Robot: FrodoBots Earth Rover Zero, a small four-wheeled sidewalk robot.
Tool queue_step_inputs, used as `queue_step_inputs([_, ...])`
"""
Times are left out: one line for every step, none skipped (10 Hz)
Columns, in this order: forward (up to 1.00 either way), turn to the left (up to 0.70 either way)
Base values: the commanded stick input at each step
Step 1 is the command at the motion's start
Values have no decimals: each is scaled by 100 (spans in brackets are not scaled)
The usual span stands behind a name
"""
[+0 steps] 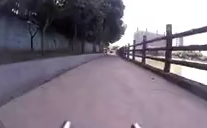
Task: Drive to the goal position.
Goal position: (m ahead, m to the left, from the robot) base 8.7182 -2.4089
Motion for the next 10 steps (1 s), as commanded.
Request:
queue_step_inputs([70,0])
queue_step_inputs([70,0])
queue_step_inputs([70,0])
queue_step_inputs([70,0])
queue_step_inputs([70,0])
queue_step_inputs([70,0])
queue_step_inputs([70,0])
queue_step_inputs([70,0])
queue_step_inputs([70,0])
queue_step_inputs([70,0])
